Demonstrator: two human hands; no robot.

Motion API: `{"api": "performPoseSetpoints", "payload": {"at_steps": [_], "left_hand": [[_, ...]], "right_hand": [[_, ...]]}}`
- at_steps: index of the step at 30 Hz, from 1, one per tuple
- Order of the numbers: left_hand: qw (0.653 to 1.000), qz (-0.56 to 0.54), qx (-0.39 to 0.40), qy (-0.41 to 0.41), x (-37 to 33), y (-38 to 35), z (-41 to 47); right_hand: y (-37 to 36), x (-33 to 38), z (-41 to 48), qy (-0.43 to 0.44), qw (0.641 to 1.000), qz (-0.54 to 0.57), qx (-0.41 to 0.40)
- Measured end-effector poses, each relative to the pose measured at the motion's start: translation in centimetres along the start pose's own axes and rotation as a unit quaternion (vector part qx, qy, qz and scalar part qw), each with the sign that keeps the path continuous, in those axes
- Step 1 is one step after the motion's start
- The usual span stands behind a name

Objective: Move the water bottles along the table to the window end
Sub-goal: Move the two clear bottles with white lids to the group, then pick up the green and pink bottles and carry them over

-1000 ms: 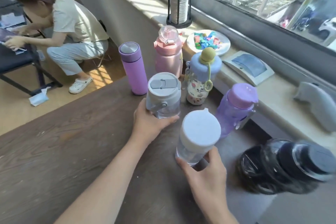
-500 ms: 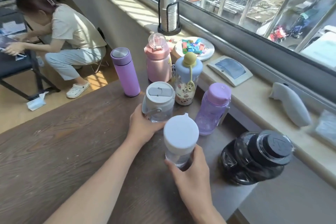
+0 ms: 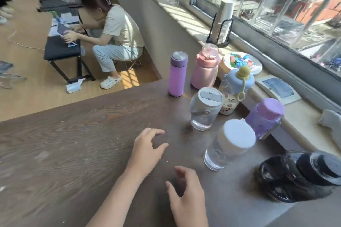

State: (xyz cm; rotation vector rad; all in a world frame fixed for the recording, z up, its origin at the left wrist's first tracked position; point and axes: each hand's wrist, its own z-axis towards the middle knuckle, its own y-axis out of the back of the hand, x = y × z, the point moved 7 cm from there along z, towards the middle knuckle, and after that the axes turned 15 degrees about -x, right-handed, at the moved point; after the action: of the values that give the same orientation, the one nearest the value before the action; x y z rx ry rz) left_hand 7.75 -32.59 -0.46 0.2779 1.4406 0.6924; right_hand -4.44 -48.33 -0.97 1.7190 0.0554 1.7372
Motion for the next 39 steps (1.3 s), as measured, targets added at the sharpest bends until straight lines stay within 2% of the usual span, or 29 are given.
{"api": "performPoseSetpoints", "payload": {"at_steps": [5, 12, 17, 24, 28, 33, 39], "left_hand": [[0.995, 0.036, -0.079, 0.053, 9.8, 14.3, -3.4], [0.961, 0.094, -0.205, 0.159, 21.3, 33.4, -8.7], [0.931, 0.108, -0.269, 0.223, 27.3, 42.9, -14.6], [0.878, 0.154, -0.342, 0.297, 32.8, 50.7, -17.9], [0.870, 0.155, -0.344, 0.318, 34.9, 51.9, -15.4], [0.873, 0.142, -0.375, 0.278, 35.9, 52.6, -11.5], [0.864, 0.106, -0.418, 0.260, 36.5, 52.9, -9.4]], "right_hand": [[-11.3, 6.9, -1.6, 0.096, 0.979, -0.040, 0.177], [-27.5, 17.4, -8.9, 0.204, 0.936, -0.050, 0.283], [-36.7, 24.2, -16.6, 0.240, 0.900, -0.030, 0.362], [-46.2, 31.1, -22.6, 0.315, 0.864, -0.051, 0.390], [-51.2, 34.7, -22.6, 0.346, 0.858, -0.068, 0.373], [-56.4, 36.3, -20.7, 0.296, 0.887, -0.066, 0.348], [-60.4, 35.9, -20.5, 0.188, 0.906, -0.001, 0.380]]}}
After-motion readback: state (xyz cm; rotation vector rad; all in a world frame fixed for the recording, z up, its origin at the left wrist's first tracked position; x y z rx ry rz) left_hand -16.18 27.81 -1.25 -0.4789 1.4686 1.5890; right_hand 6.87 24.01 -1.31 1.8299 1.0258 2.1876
